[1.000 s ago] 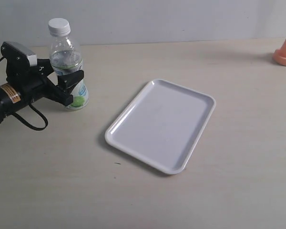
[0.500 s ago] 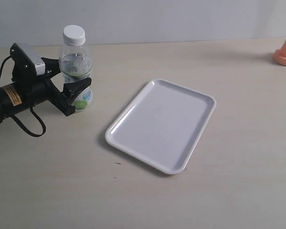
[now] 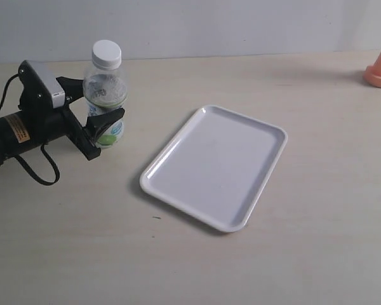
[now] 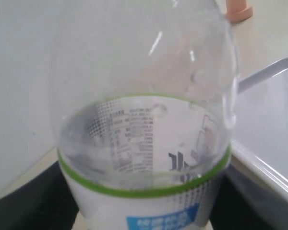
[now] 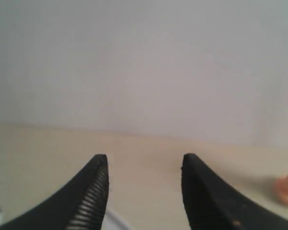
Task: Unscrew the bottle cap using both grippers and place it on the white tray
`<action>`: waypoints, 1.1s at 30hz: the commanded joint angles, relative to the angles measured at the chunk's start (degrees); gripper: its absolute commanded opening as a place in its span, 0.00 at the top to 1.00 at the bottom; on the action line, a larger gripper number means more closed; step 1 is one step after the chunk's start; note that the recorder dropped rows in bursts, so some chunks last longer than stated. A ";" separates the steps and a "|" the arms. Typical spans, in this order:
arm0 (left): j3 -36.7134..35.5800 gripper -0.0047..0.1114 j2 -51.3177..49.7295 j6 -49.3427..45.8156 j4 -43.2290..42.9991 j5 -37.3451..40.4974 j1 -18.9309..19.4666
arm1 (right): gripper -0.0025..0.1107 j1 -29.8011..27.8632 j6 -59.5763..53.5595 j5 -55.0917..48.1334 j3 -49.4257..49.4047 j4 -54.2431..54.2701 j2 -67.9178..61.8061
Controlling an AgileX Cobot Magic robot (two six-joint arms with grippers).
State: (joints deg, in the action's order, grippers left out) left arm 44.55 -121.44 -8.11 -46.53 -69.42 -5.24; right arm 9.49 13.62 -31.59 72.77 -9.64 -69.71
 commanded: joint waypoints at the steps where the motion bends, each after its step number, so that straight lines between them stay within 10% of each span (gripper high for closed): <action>1: 0.11 0.52 0.53 -0.96 0.46 -0.54 -0.20 | 0.53 0.49 -21.91 -19.95 11.89 28.35 -15.37; 17: 0.11 0.52 0.53 -1.68 0.11 0.62 -0.20 | 0.36 19.96 -23.21 -20.17 28.82 31.88 -37.77; 33: 0.11 0.52 0.53 2.52 -0.40 0.73 -0.20 | 0.31 21.82 -14.53 -29.31 47.87 23.94 -51.18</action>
State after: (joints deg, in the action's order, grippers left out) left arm 44.55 -121.33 -6.31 -46.58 -69.19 -5.24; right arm 31.23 -1.35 -59.16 118.27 15.07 -119.49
